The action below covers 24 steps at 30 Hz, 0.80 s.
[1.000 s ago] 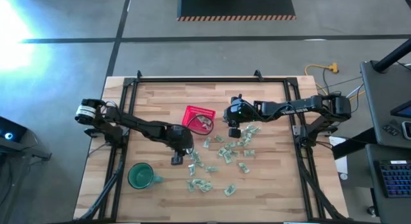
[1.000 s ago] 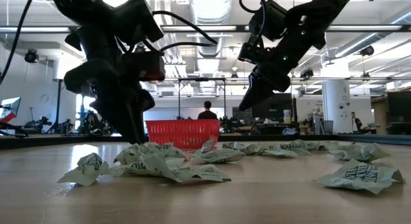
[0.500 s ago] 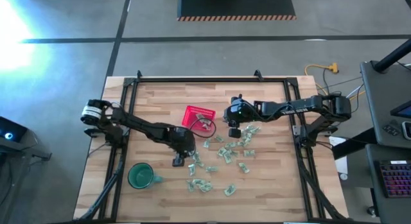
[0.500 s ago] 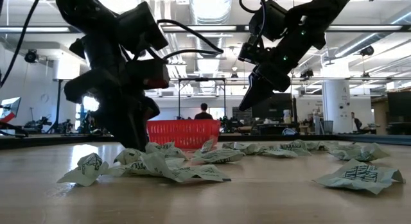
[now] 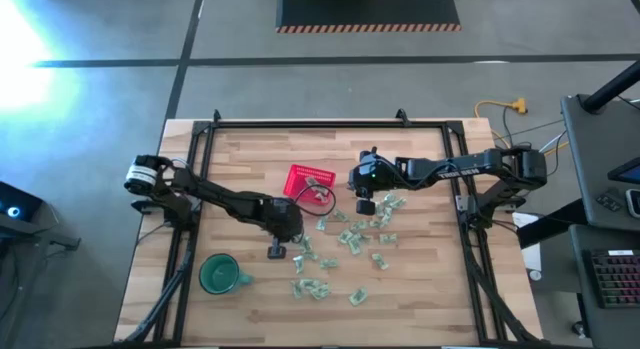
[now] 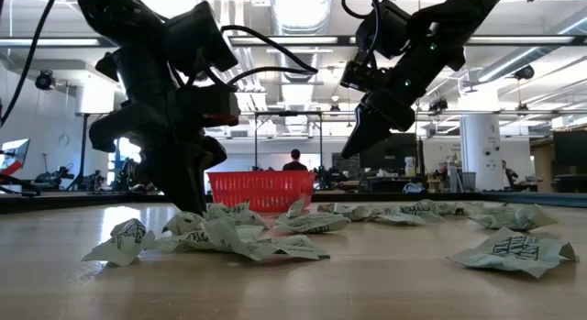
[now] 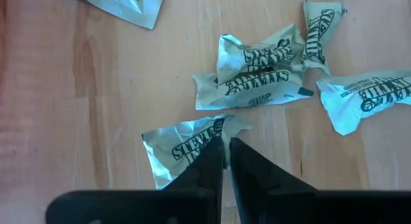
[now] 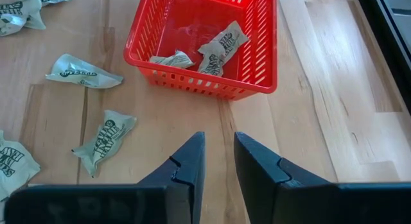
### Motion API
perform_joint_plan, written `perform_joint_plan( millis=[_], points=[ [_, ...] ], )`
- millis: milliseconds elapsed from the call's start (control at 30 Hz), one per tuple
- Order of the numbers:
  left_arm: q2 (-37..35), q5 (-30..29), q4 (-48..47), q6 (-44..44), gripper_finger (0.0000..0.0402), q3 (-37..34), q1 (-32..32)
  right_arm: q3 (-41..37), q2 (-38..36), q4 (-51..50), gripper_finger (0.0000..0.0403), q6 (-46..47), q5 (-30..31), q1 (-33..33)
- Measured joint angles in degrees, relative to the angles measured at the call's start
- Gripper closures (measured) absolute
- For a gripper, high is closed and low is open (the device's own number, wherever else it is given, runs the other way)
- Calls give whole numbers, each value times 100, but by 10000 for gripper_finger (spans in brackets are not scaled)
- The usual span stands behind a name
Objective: Pick and place items into bin
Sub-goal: Put the stevia packet into the red bin
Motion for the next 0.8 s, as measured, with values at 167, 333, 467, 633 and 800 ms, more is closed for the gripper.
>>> perform_joint_plan(
  millis=[167,333,467,633,800],
  points=[
    [-97,-16,-87,5,400,7,-1,0,0,-1,324,-2,1,0],
    [-404,-111,-418,11,401,1,0,0,0,-35,326,-4,2,0],
    [-774,-359,-770,9,401,10,0,0,0,-136,332,-4,13,0],
    [-1270,-550,-788,84,402,5,0,0,0,-153,333,-7,17,-2],
    [-1713,-1247,-710,411,402,16,-2,0,0,-151,328,-27,17,-2]
  ],
)
